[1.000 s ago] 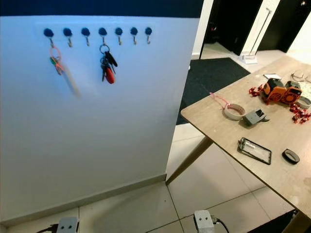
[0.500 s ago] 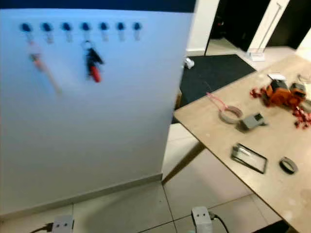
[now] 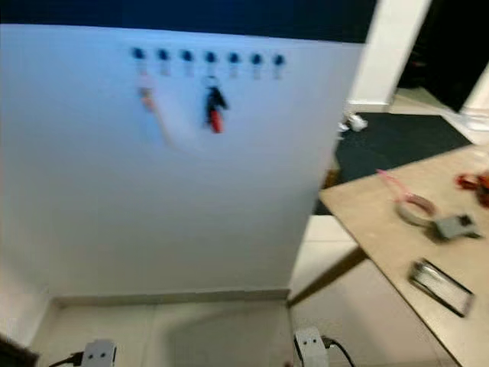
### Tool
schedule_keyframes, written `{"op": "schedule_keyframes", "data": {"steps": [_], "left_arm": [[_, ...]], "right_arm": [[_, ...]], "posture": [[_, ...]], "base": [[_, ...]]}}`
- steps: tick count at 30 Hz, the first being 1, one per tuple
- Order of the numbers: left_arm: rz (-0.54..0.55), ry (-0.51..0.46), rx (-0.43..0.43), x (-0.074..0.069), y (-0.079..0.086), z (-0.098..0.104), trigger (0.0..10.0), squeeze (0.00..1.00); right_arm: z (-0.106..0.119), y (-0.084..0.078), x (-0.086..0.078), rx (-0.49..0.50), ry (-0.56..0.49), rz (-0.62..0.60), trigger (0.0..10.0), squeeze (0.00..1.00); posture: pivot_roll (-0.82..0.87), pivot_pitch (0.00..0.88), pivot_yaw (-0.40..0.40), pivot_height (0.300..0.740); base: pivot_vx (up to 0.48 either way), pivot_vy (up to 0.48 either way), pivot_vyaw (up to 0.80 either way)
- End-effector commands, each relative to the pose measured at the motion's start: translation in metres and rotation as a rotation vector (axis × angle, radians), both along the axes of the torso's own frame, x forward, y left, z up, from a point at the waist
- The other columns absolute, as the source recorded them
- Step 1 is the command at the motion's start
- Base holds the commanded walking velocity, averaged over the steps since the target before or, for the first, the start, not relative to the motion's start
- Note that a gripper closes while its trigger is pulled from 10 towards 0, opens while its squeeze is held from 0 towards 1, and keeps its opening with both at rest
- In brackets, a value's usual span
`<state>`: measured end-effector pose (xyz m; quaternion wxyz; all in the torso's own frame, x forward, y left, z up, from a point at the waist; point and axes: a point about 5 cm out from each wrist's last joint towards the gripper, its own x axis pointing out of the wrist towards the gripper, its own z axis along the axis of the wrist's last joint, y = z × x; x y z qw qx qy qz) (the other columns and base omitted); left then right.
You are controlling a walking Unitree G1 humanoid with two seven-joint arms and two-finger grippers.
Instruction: Hang keys on a hook
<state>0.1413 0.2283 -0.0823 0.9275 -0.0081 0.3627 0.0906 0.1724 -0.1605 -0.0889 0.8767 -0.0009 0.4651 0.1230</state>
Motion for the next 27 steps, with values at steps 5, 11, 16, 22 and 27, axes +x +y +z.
{"op": "schedule_keyframes", "data": {"steps": [5,11,16,22,27], "left_arm": [[-0.014,0.0,0.002,-0.0008,-0.0021,-0.0004,10.0,0.0],[-0.015,-0.004,-0.002,-0.0005,-0.003,-0.0003,10.0,0.0],[-0.006,-0.006,-0.011,-0.0006,-0.0036,-0.0005,10.0,0.0],[-0.024,-0.009,0.019,0.0015,-0.0031,0.0007,10.0,0.0],[-0.006,-0.023,0.019,0.0039,-0.002,0.0021,10.0,0.0]], "right_arm": [[-0.0016,-0.0037,-0.0041,0.007,0.008,-0.04,10.0,0.0],[-0.0012,-0.0046,-0.0034,0.003,0.007,-0.038,10.0,0.0],[-0.0012,-0.0053,-0.0033,0.002,0.007,-0.04,10.0,0.0],[-0.0012,-0.0059,-0.0033,0.003,0.008,-0.045,10.0,0.0],[-0.0013,-0.0052,-0.0035,0.007,0.008,-0.051,10.0,0.0]], "posture": [[0.11,0.052,-0.067,0.74],[0.11,0.054,-0.068,0.74],[0.11,0.055,-0.069,0.74],[0.11,0.062,-0.065,0.74],[0.11,0.061,-0.062,0.74]], "base": [[0.0,0.0,0.16],[0.0,0.0,0.0],[0.0,0.0,0.0],[0.0,0.0,0.0],[0.289,0.0,0.0]]}}
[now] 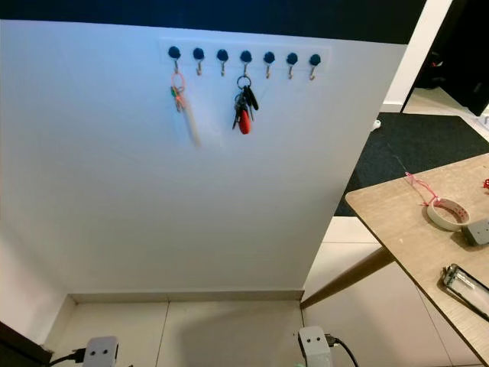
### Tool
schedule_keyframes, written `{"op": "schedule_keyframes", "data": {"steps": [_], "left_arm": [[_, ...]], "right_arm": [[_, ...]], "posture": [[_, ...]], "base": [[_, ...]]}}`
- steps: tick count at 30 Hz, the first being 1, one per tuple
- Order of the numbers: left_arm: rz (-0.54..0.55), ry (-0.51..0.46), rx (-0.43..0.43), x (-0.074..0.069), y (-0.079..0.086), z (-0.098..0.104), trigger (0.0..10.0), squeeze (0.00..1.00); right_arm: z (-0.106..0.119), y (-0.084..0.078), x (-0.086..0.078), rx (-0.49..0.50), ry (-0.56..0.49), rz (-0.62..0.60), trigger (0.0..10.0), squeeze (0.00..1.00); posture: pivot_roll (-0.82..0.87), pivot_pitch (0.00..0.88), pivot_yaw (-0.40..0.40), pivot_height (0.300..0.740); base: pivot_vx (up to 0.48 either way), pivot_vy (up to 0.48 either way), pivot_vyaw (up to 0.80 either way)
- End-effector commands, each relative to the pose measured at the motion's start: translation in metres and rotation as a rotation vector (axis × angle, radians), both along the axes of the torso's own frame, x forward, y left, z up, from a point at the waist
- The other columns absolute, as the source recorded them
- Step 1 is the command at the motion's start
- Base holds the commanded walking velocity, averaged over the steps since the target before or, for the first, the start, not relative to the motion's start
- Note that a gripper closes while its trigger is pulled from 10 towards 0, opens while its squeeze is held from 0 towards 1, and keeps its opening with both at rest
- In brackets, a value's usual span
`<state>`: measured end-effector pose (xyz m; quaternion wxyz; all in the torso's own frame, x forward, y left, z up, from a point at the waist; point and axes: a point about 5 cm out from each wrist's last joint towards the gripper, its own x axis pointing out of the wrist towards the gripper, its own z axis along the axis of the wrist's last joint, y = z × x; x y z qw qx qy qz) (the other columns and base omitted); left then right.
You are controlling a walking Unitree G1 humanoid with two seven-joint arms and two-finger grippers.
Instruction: Hang keys on a hook
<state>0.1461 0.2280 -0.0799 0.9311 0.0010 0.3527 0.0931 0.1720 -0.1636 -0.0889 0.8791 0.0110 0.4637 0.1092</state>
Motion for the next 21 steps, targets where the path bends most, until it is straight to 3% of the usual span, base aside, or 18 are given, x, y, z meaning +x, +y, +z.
{"op": "schedule_keyframes", "data": {"steps": [1,16,21], "left_arm": [[-0.004,-0.006,-0.004,-0.0002,-0.0016,0.0001,10.0,0.0],[-0.002,-0.039,-0.001,0.0031,-0.0019,0.003,10.0,0.0],[0.016,-0.066,0.014,0.0038,-0.0003,0.0052,10.0,0.0]], "right_arm": [[-0.0013,-0.0018,-0.0031,0.0,0.01,-0.016,10.0,0.0],[-0.0013,0.0007,-0.0026,0.007,0.01,-0.017,10.0,0.0],[-0.001,0.0007,-0.0019,0.007,0.008,-0.017,10.0,0.0]], "posture": [[0.11,0.06,-0.061,0.74],[0.11,0.06,-0.063,0.74],[0.11,0.059,-0.063,0.74]], "base": [[0.3,0.0,0.0],[0.295,0.0,0.0],[0.0,0.0,0.0]]}}
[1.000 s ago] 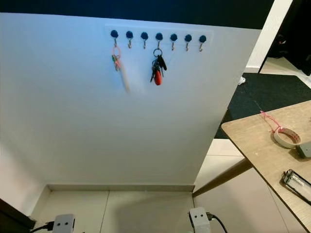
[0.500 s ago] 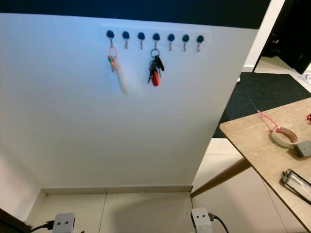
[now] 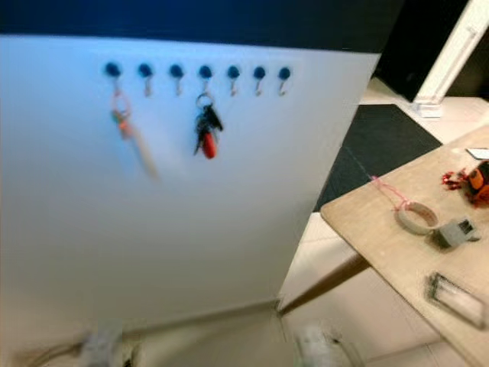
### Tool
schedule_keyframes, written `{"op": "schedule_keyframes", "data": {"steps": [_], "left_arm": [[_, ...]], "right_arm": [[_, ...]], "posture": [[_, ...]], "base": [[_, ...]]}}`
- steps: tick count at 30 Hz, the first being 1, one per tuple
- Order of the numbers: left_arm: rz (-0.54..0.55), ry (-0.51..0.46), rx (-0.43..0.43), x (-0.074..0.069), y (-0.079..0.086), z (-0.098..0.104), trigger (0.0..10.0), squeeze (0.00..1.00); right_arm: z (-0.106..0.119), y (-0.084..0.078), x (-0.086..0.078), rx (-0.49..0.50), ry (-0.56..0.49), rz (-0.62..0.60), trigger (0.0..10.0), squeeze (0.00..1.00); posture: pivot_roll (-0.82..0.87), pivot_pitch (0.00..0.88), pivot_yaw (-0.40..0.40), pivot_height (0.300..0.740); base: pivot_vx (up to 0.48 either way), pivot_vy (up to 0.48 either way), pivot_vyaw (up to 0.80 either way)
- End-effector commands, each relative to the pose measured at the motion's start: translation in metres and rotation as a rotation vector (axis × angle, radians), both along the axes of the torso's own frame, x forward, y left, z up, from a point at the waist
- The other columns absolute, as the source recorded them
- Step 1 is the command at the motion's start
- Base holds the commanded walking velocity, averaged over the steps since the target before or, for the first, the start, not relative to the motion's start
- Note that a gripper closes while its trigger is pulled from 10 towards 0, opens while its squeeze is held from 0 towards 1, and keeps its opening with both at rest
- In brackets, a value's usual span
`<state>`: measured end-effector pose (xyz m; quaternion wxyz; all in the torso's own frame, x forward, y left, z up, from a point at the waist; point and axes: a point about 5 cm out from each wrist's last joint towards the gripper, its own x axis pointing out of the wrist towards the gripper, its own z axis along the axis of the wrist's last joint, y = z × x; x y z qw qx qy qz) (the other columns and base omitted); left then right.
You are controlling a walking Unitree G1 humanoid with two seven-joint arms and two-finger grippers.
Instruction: Hang keys on a hook
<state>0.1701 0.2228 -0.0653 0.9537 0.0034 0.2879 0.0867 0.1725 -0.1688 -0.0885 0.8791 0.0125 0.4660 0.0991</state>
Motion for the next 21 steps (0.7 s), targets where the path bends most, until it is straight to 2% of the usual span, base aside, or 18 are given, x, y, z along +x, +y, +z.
{"op": "schedule_keyframes", "data": {"steps": [1,13,21], "left_arm": [[0.046,0.065,0.001,-0.0202,0.0055,-0.0091,10.0,0.0],[0.102,0.05,0.019,-0.0211,0.012,-0.0071,10.0,0.0],[0.115,0.044,0.013,-0.0221,0.0129,-0.0068,10.0,0.0]], "right_arm": [[-0.0012,0.0059,-0.0021,0.015,0.003,0.003,10.0,0.0],[-0.0008,0.0051,-0.0014,0.015,0.001,0.006,10.0,0.0],[-0.0009,0.0051,-0.0016,0.014,0.002,0.008,10.0,0.0]], "posture": [[0.11,0.059,-0.065,0.74],[0.11,0.059,-0.067,0.74],[0.11,0.058,-0.069,0.74]], "base": [[0.0,0.0,0.0],[0.0,0.0,0.0],[0.0,-0.452,0.0]]}}
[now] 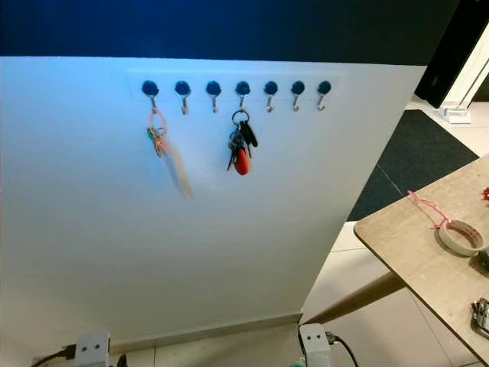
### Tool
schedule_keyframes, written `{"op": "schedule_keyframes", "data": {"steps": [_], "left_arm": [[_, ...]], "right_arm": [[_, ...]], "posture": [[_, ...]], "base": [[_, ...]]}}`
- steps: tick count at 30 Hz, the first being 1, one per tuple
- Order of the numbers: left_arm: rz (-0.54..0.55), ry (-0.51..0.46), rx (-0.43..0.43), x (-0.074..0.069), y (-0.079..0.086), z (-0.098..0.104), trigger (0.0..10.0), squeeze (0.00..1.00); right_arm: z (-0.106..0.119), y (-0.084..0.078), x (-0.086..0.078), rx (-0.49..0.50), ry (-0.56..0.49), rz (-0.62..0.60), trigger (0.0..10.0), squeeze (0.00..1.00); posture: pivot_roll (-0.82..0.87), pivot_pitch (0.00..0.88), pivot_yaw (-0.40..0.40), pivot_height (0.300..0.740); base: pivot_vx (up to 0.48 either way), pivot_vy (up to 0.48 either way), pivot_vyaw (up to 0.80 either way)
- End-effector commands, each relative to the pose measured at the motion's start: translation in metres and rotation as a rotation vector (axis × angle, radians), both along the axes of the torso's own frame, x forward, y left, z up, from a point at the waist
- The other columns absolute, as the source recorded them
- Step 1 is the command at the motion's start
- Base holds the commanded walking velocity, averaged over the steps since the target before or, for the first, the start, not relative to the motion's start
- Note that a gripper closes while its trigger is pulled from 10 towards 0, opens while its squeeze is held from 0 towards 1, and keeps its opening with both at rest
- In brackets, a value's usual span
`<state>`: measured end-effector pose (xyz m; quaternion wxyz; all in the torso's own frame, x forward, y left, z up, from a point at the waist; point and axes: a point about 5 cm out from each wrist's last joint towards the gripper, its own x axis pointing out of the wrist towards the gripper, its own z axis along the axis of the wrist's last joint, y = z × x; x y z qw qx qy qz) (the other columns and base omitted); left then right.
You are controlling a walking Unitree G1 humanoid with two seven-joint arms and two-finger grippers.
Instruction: Hang keys on a hook
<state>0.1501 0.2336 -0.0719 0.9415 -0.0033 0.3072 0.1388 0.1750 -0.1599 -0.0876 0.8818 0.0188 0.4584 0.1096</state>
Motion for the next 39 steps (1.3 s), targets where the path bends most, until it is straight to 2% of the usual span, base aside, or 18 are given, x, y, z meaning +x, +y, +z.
{"op": "schedule_keyframes", "data": {"steps": [1,12,26,39], "left_arm": [[0.026,0.004,-0.012,-0.0029,0.002,-0.0009,10.0,0.0],[0.056,0.009,-0.013,-0.0039,0.0031,-0.0015,10.0,0.0],[0.083,0.007,-0.01,-0.0042,0.0082,-0.0005,10.0,0.0],[0.086,-0.002,-0.008,-0.0038,0.0077,0.0002,10.0,0.0]], "right_arm": [[-0.0018,-0.0038,-0.0042,-0.008,0.017,-0.003,10.0,0.0],[0.0007,-0.0044,-0.0001,-0.019,-0.014,0.024,10.0,0.0],[0.0029,0.0009,0.0049,-0.006,-0.025,0.05,10.0,0.0],[0.0021,0.0031,0.0028,0.018,-0.022,0.05,10.0,0.0]], "posture": [[0.11,0.057,-0.069,0.74],[0.11,0.048,-0.069,0.74],[0.11,0.053,-0.072,0.74],[0.11,0.063,-0.074,0.74]], "base": [[0.0,0.0,0.0],[0.0,0.0,0.0],[0.0,0.0,0.8],[0.0,-0.02,0.0]]}}
